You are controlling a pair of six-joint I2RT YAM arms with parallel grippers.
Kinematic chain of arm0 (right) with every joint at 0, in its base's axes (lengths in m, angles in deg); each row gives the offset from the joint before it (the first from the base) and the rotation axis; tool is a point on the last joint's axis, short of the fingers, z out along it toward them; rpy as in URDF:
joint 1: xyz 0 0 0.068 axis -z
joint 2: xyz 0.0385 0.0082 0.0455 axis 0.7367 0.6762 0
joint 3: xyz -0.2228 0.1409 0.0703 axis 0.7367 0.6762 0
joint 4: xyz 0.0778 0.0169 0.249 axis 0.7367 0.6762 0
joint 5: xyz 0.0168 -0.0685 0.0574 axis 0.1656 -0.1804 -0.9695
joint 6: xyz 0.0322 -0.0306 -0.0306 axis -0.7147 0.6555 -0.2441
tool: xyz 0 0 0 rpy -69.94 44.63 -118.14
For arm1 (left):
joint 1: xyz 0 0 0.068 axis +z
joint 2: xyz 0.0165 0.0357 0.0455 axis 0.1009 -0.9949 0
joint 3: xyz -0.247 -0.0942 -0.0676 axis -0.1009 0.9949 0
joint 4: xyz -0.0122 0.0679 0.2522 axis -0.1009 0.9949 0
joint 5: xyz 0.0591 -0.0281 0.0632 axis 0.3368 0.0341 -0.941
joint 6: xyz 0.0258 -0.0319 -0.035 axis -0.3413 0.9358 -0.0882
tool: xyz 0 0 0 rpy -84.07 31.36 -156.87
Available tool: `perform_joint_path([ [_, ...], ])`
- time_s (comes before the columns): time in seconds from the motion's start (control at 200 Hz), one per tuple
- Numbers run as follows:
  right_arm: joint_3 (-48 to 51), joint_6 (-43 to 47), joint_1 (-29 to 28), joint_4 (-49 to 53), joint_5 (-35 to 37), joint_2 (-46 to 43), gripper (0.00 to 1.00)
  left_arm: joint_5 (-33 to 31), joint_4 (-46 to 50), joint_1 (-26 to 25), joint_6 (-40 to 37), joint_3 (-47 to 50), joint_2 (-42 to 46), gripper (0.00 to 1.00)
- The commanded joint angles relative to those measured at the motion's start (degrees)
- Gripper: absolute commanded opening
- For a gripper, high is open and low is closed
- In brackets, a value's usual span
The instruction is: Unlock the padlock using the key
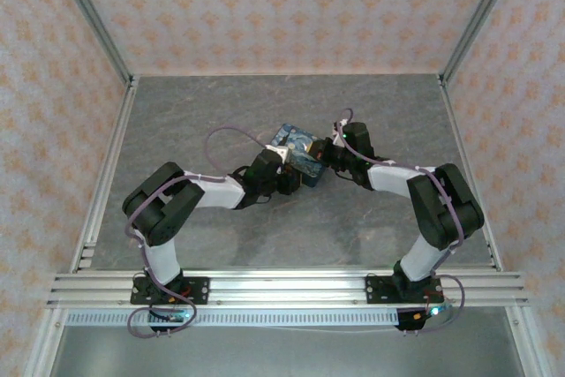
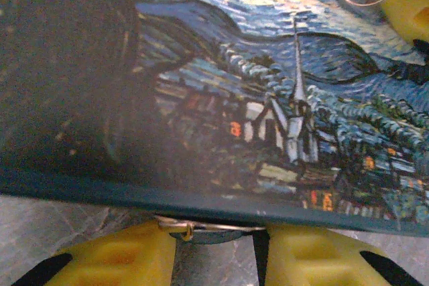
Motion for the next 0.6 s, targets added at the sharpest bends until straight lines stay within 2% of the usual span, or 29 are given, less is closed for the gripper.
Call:
perform_joint_path([
  [0.0, 0.0, 0.6, -0.6, 3.8, -0.4, 0.3, 0.00, 0.6, -6.1, -1.1, 1.9, -0.3, 0.8, 0.38],
  [0.22, 0.2, 0.7, -0.6, 3.9, -0.4, -0.1, 0.00, -2.1, -4.7, -1.2, 1.8, -0.4, 0.7, 0.38],
  [0.335, 0.2, 0.6, -0.6, 3.8, -0.4, -0.2, 0.00, -2.9, -4.3, -1.2, 4.5, -0.6, 0.4, 0.37],
  [0.596, 0.6, 1.0, -0.6, 2.7, -0.1, -1.8, 0.00, -1.4, -5.1, -1.2, 6.7, -0.5, 0.7, 0.30],
])
